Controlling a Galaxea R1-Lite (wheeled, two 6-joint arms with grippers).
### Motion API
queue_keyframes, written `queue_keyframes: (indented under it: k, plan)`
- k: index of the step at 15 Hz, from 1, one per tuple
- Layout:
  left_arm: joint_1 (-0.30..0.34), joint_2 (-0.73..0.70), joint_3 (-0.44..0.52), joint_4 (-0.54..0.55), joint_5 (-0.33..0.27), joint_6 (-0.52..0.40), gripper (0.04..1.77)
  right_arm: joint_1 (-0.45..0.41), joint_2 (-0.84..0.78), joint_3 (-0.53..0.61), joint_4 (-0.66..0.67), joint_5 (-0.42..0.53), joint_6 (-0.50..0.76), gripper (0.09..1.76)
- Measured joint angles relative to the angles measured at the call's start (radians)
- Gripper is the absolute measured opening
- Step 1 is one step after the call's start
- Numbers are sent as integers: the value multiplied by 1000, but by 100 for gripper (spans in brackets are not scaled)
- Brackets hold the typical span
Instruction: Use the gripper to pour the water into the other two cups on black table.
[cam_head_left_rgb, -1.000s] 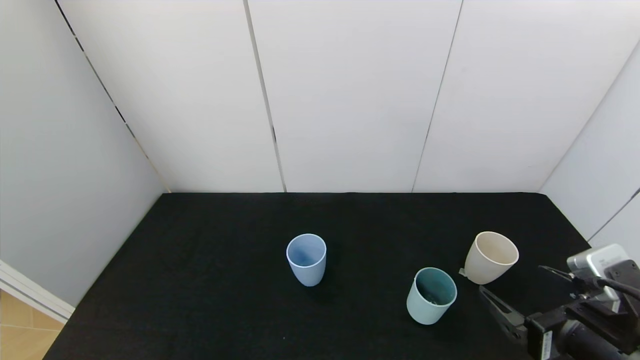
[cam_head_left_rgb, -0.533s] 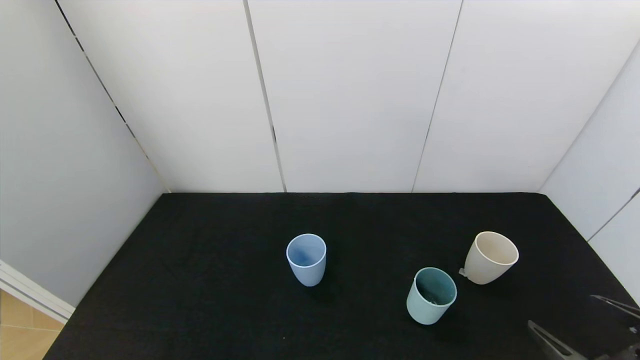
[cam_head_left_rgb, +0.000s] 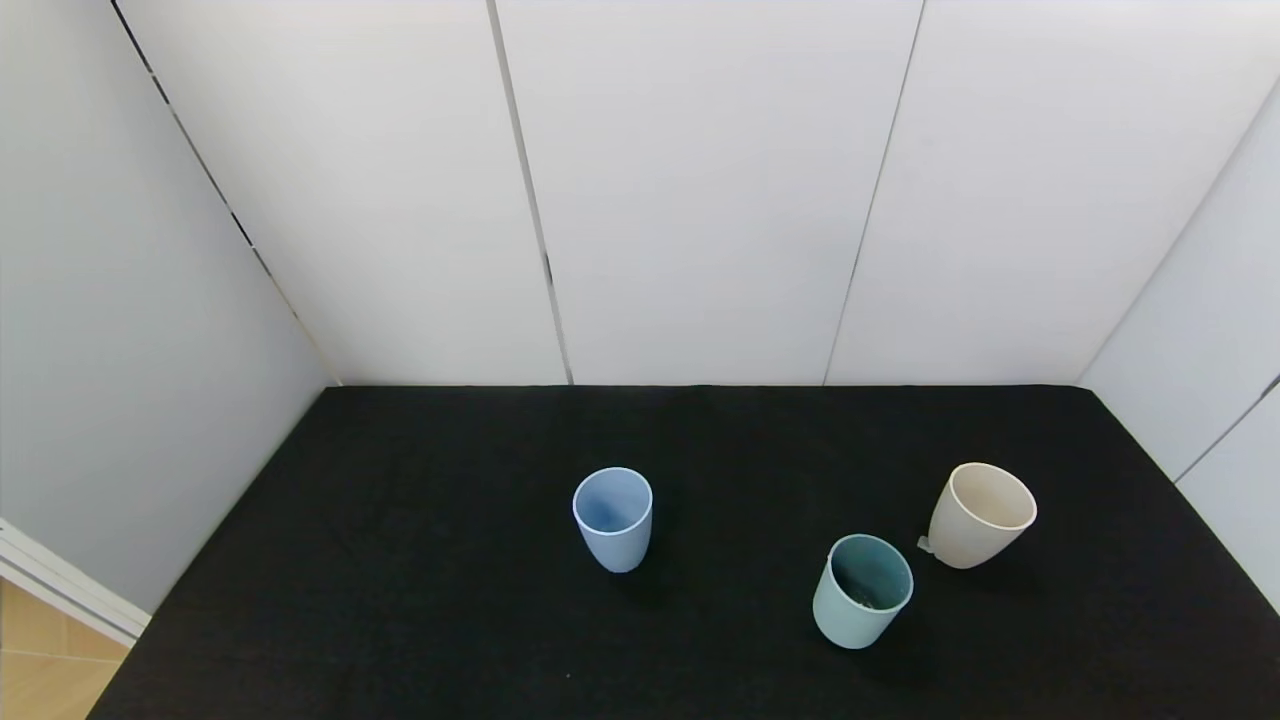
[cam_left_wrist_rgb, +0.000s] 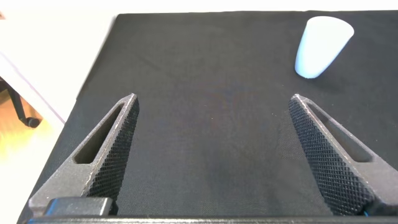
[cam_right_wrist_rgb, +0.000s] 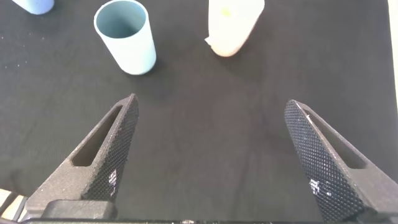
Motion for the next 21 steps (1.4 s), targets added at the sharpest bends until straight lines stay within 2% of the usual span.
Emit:
queue_keyframes:
  k: [3, 6, 9, 13, 15, 18, 21]
  plan:
    - [0, 0, 0, 0, 0, 0, 172, -9, -95, -1, 74, 13, 1, 170]
    - [0, 0, 0, 0, 0, 0, 172, -120, -174, 3, 129, 132, -2, 170]
    - [0, 0, 0, 0, 0, 0, 172, -203, -239, 33, 154, 173, -4, 170]
    - [0, 0, 0, 0, 0, 0, 172, -467, -318, 61, 173, 411, -55, 170]
    - [0, 0, 0, 0, 0, 0, 172, -560, -383, 61, 228, 502, -74, 170]
    - [0, 0, 0, 0, 0, 0, 172, -622, -497, 43, 298, 561, -82, 170]
    - [0, 0, 0, 0, 0, 0, 172, -629, -603, 43, 295, 539, -82, 170]
